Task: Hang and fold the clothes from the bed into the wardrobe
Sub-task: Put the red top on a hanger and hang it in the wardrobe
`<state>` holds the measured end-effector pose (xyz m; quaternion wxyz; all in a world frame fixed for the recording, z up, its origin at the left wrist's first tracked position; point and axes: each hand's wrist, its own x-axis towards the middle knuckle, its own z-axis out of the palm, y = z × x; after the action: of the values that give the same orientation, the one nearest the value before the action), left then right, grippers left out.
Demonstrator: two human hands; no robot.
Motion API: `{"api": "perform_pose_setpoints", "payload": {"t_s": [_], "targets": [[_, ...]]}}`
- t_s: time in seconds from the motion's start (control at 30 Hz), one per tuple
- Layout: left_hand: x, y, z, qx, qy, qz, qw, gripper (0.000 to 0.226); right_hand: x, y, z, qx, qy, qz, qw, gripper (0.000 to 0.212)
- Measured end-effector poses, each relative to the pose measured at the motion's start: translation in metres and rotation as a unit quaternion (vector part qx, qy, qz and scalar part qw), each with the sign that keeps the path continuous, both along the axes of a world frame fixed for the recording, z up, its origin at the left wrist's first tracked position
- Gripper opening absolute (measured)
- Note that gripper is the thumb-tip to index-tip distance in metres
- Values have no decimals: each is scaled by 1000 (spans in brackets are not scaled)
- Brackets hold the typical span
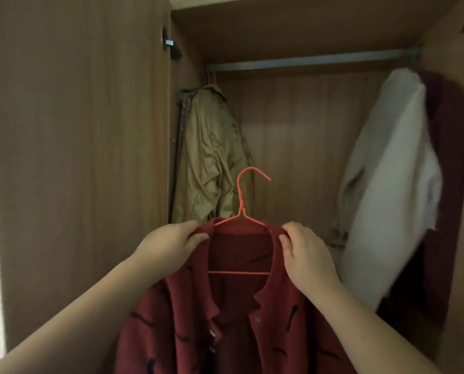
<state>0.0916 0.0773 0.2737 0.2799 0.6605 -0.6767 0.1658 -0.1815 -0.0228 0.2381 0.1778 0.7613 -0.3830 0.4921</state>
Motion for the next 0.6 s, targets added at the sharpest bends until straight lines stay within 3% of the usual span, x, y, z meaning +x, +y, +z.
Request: {"api": "perform_pose_setpoints", "payload": {"t_s": [0.2, 0.5, 0.6], "targets": [[25, -45, 33, -63, -61, 35, 996, 23, 47, -72, 40, -36, -16, -39, 998, 4], [57, -126, 112, -228, -95, 139, 959, 26, 122, -173, 120, -76, -122, -24, 989, 11], [62, -152, 145, -275, -110, 164, 941, 27, 134, -199, 146, -93, -166, -5, 982, 27]]}}
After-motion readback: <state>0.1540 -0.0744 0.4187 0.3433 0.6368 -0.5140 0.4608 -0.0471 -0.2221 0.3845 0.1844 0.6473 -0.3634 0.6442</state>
